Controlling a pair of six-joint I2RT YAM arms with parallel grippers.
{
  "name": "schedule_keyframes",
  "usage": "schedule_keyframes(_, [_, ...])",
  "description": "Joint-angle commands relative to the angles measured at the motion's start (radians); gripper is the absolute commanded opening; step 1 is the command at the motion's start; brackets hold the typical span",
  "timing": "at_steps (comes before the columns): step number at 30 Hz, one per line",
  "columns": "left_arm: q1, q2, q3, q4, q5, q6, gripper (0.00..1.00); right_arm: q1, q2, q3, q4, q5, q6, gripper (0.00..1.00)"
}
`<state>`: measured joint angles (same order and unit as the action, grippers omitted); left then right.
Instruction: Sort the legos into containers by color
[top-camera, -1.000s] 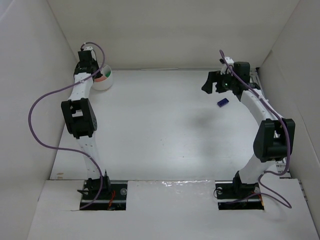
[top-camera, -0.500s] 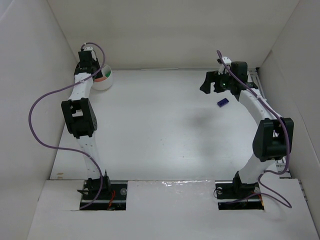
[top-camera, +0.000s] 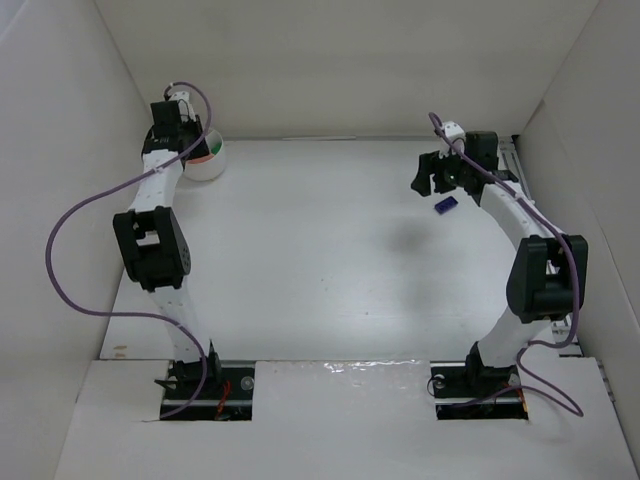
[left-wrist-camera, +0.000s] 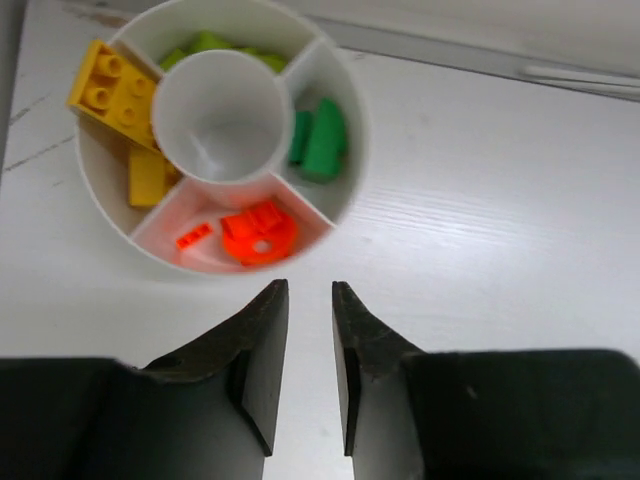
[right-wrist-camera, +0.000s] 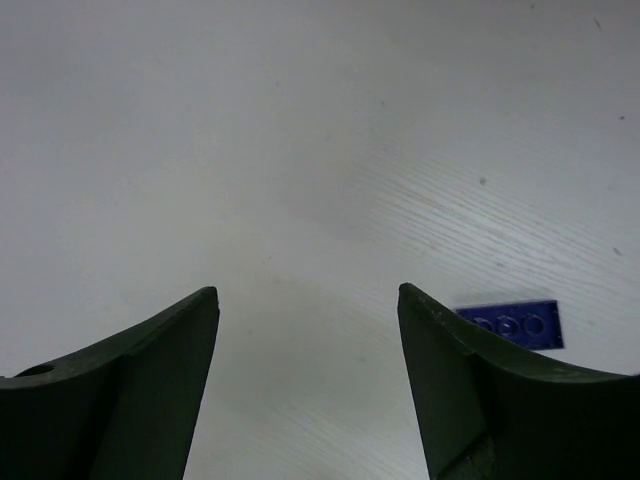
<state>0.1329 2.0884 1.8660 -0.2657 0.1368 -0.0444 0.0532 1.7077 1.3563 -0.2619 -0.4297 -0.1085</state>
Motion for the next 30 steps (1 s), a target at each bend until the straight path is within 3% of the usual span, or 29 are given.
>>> schedule_keyframes(1, [-0.032,-0.269,-0.074,0.092,0.194,0.049,0.22,-0.047,-0.042,-0.016,-0.043,0.023,-0.179,0.75])
schedule_keyframes(5, [-0.073,-0.396,-0.207,0.108,0.456,0.181,0.51,-0.091,0.004,0.045,-0.253,0.042,-0.412,0.71])
schedule_keyframes(6, [-0.09,-0.406,-0.208,0.094,0.492,0.181,0.62,-0.102,0.033,0.087,-0.298,0.033,-0.51,0.7])
schedule_keyframes(9, [-0.09,-0.395,-0.208,0.04,0.648,0.181,0.76,-0.177,0.046,0.119,-0.367,-0.027,-0.641,0.71])
schedule_keyframes(10, [-0.09,-0.374,-0.208,0.028,0.684,0.181,0.83,-0.197,0.061,0.13,-0.387,-0.043,-0.765,0.73])
schedule_keyframes(15, [-0.099,-0.301,-0.142,-0.04,0.857,0.204,0.94,-0.272,0.122,0.184,-0.513,-0.076,-1.23,0.78])
schedule_keyframes(21, [-0.119,-0.228,-0.07,-0.093,0.879,0.216,1.0,-0.273,0.344,0.432,-0.744,-0.06,-1.606,0.79])
schedule_keyframes(30, [-0.128,-0.228,-0.068,-0.084,0.851,0.207,1.0,-0.239,0.504,0.575,-0.87,-0.078,-1.798,0.76])
